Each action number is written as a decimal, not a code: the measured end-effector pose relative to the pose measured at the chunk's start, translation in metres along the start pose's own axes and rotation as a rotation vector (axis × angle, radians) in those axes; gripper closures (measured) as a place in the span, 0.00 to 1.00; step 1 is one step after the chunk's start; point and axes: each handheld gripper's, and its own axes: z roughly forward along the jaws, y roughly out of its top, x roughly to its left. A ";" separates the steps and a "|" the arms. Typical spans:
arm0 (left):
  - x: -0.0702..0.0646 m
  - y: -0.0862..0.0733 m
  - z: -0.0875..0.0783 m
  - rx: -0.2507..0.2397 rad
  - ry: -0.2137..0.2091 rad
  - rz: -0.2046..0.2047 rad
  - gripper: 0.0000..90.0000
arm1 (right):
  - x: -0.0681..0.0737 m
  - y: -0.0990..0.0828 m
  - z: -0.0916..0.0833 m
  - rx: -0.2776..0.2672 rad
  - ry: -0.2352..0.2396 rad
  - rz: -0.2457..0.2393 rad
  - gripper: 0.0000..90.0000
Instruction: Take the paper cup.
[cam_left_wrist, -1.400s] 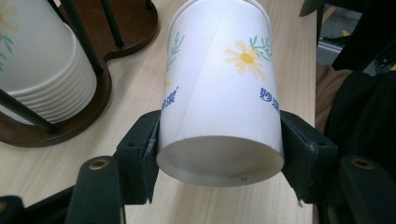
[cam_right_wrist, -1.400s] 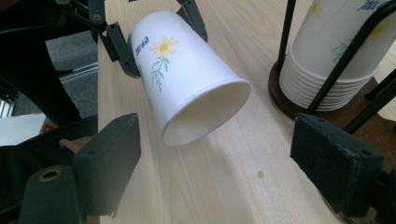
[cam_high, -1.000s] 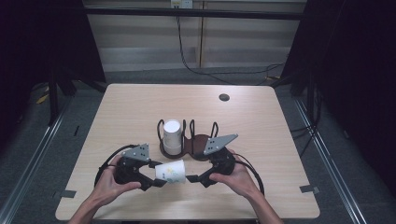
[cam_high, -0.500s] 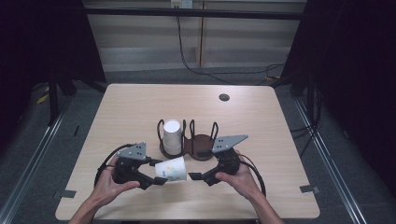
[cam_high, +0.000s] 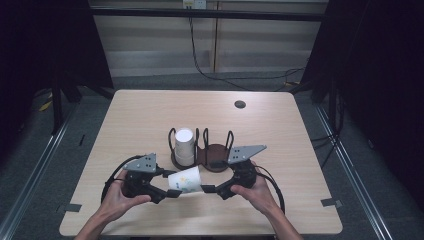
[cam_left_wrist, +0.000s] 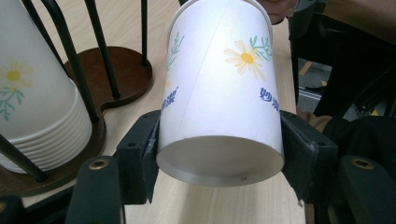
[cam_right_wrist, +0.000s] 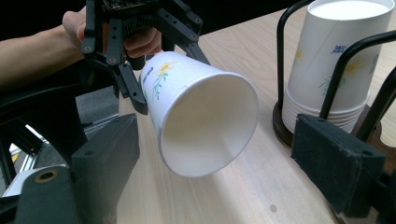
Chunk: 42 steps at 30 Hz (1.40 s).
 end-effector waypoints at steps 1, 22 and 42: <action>0.000 0.000 0.000 -0.003 -0.005 0.001 0.41 | 0.000 0.000 0.000 -0.002 0.000 -0.001 0.16; -0.003 0.003 0.000 -0.118 -0.020 0.001 0.40 | 0.001 0.001 0.001 -0.065 0.041 -0.004 0.17; -0.007 0.005 0.001 -0.139 -0.041 0.009 0.40 | -0.004 -0.001 0.009 -0.121 0.118 0.046 0.18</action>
